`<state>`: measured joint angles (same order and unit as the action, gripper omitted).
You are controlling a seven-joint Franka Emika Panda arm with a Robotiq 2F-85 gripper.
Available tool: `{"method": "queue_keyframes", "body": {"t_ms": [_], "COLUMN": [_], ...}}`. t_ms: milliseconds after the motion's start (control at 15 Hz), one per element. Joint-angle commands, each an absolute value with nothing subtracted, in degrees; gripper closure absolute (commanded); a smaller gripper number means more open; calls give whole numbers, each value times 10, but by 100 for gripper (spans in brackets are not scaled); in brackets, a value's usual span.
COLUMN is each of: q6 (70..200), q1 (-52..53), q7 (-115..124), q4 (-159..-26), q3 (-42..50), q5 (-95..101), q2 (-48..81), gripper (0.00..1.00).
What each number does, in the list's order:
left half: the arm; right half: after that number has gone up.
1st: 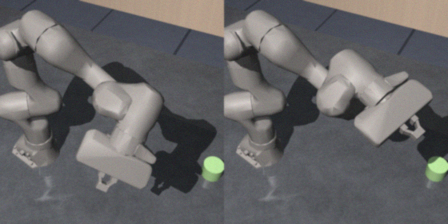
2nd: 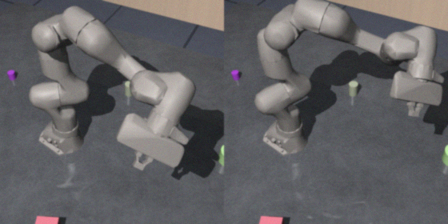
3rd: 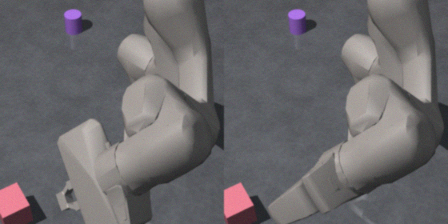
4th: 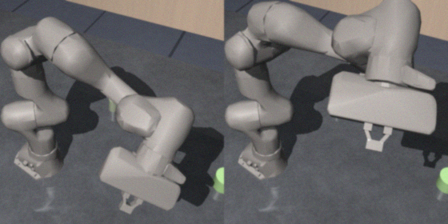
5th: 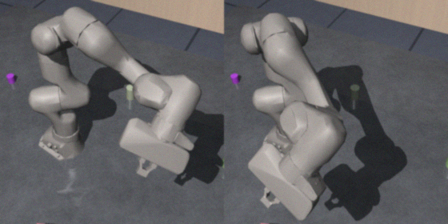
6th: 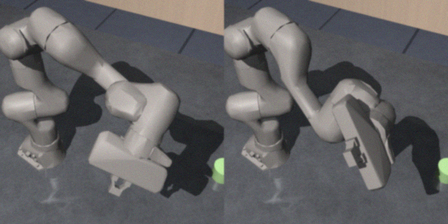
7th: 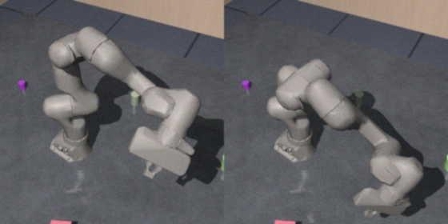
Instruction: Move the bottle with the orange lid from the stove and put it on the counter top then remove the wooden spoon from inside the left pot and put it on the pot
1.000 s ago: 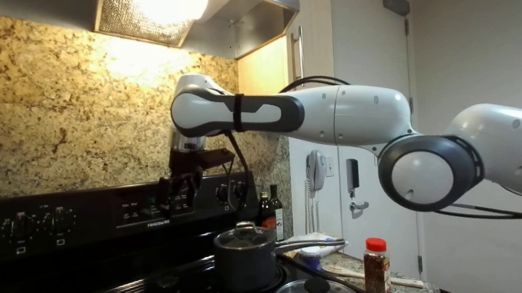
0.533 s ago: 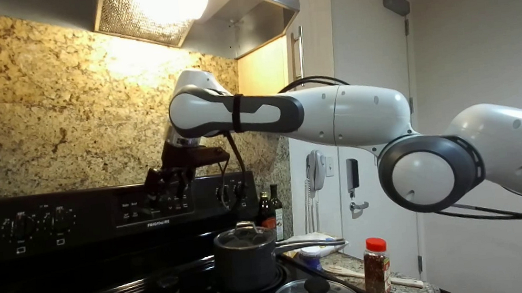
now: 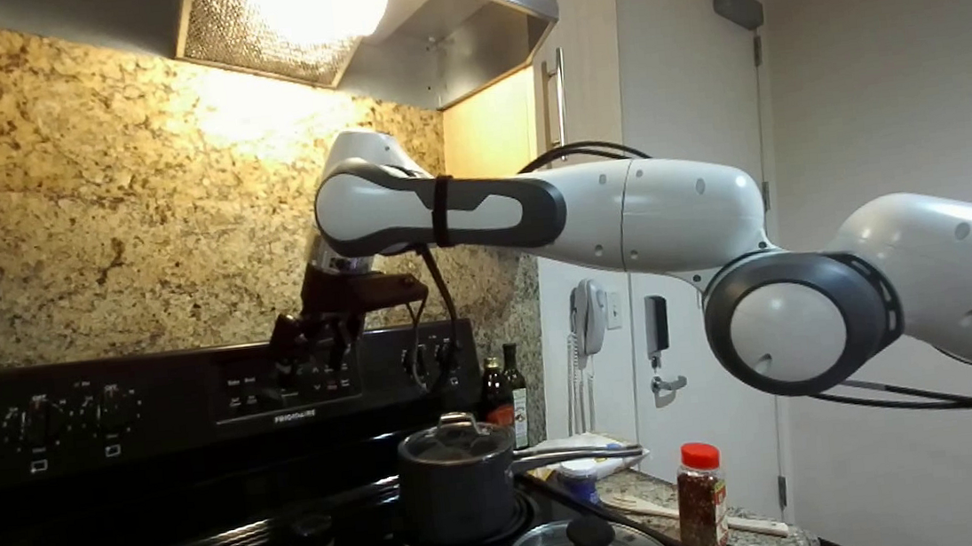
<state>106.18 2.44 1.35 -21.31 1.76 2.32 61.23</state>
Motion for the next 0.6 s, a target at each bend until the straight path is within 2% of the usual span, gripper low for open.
{"method": "queue_keyframes", "body": {"t_ms": [0,333,533], "q6": [1012,918,949], "q1": [22,21,24], "q7": [24,54,81], "q4": [-197,-188,-191], "q3": [15,10,8], "q5": [18,11,12], "q2": [641,671,675], "gripper": [0,0,0]}}
